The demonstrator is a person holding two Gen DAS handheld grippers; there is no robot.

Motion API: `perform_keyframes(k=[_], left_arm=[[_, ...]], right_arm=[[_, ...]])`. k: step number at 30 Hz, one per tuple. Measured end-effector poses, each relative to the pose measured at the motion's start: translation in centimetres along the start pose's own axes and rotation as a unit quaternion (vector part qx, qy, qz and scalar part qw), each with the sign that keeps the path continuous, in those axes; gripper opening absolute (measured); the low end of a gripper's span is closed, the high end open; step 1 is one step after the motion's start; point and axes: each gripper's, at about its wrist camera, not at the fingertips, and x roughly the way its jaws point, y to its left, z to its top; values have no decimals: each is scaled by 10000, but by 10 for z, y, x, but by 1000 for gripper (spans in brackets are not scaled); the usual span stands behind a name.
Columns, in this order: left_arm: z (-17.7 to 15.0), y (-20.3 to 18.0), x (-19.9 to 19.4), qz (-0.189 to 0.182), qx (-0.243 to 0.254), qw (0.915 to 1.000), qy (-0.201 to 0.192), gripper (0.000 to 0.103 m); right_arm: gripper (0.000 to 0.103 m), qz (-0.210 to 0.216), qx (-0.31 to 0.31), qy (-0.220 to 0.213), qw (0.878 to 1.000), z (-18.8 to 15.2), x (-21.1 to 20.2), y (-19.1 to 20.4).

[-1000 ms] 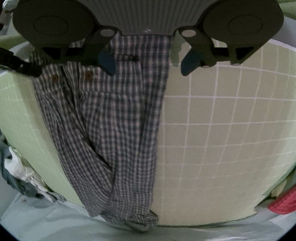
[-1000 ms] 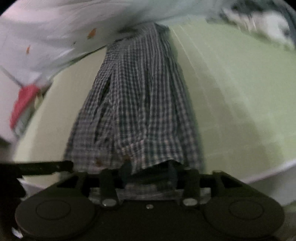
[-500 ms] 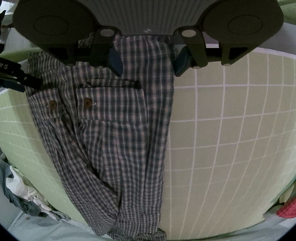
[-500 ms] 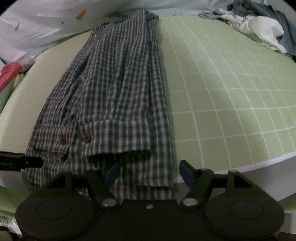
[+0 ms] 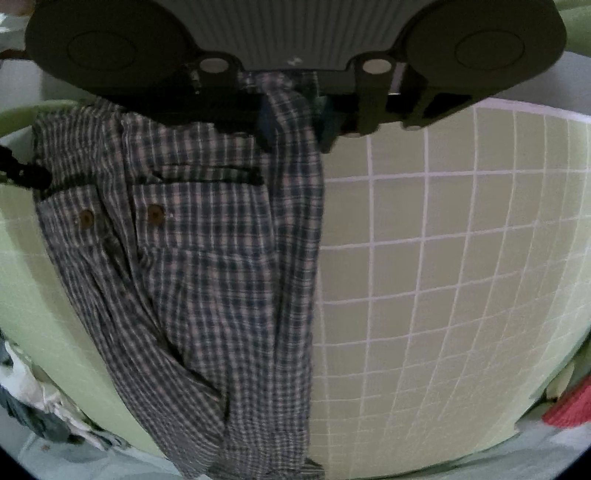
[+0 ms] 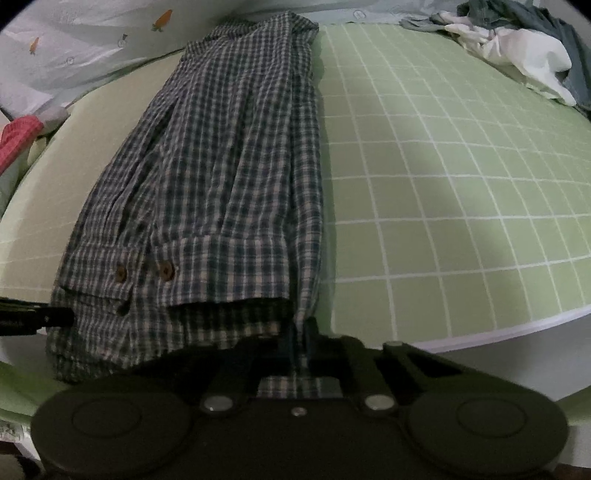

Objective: Fold clothes

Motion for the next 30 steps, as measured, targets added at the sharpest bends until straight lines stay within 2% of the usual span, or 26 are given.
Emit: perform_keyframes(k=[4, 7, 13, 19, 30], left_arm=[[0, 7, -4, -228, -203, 9995, -11, 8], [1, 14, -8, -488, -526, 9974, -19, 5], [13, 16, -29, -939, -872, 9916, -196, 4], [26, 18, -62, -1328, -988, 9844, -589, 4], [80, 29, -80, -1660, -1372, 9690, -1208, 4]], right_arm=[[3, 70, 24, -19, 10000, 2, -2, 1], [2, 146, 53, -89, 9998, 5, -8, 1], [2, 346, 209, -305, 9987, 13, -22, -4], [2, 600, 365, -659, 9954, 35, -33, -6], [2, 900, 838, -1230, 9848, 85, -39, -20]])
